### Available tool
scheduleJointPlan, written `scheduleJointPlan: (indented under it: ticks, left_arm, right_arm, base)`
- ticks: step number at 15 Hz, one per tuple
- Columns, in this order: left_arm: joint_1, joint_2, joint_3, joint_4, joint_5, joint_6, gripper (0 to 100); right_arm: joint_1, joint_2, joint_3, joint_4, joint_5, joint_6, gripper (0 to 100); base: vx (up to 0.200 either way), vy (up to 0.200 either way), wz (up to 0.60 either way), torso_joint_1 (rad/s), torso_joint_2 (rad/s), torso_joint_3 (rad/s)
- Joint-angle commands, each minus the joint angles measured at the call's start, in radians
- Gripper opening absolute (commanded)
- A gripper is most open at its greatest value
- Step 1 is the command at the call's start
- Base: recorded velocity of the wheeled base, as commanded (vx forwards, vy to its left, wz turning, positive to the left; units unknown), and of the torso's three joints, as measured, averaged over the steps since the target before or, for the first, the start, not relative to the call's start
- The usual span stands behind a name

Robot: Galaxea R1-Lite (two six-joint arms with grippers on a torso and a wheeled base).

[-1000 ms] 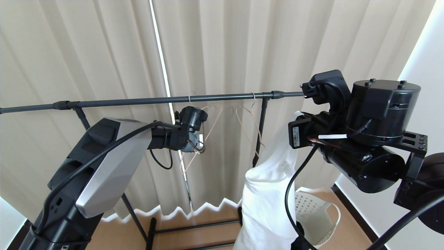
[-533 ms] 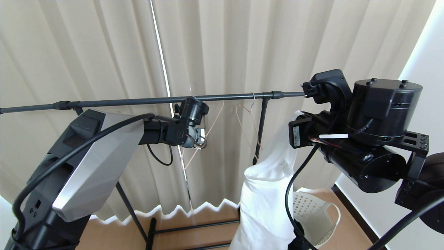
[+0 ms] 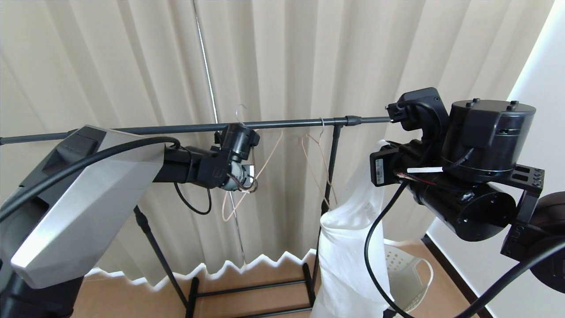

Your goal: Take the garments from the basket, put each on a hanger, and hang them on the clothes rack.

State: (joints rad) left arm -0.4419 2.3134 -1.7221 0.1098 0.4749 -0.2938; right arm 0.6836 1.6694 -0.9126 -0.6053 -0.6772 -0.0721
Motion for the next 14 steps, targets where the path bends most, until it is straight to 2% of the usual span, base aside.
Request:
scheduleJointPlan:
  ticks: [1,7,10,12,13,14]
  left_arm:
    - [-0.001,-0.095,0.148,-0.076,0.001,0.024,0]
    - [-0.017,-0.253,0.481,-0.369,-0.007,0.186,0]
    - [-0.041,-0.367,0.74,-0.555,-0.025,0.272,0]
    - [-0.046,-0.445,0.906,-0.717,-0.121,0.341,0]
    - [-0.046,-0.496,1.009,-0.797,-0.177,0.407,0]
    - [-0.046,-0.568,1.155,-0.891,-0.249,0.519,0]
  right_arm:
    - [-0.013,0.006,-0.005,-0.001,0.001,0.0,0]
    - [-0.022,0.018,-0.006,-0.001,0.001,0.0,0]
    - [-0.033,0.047,-0.011,-0.002,-0.004,-0.005,0]
    - [-0.041,0.059,-0.012,-0.017,-0.005,-0.015,0]
    - [-0.05,0.079,-0.012,-0.037,-0.01,-0.025,0]
    - [-0.073,0.099,-0.012,-0.077,-0.018,-0.043,0]
  base:
    - [0.0,0.0,0.0,0.0,0.0,0.0]
    - [0.0,0.0,0.0,0.0,0.0,0.0]
    - [0.0,0.0,0.0,0.0,0.0,0.0]
    - [0.0,0.0,0.0,0.0,0.0,0.0]
    - [0.0,0.0,0.0,0.0,0.0,0.0]
    - [0.0,0.0,0.0,0.0,0.0,0.0]
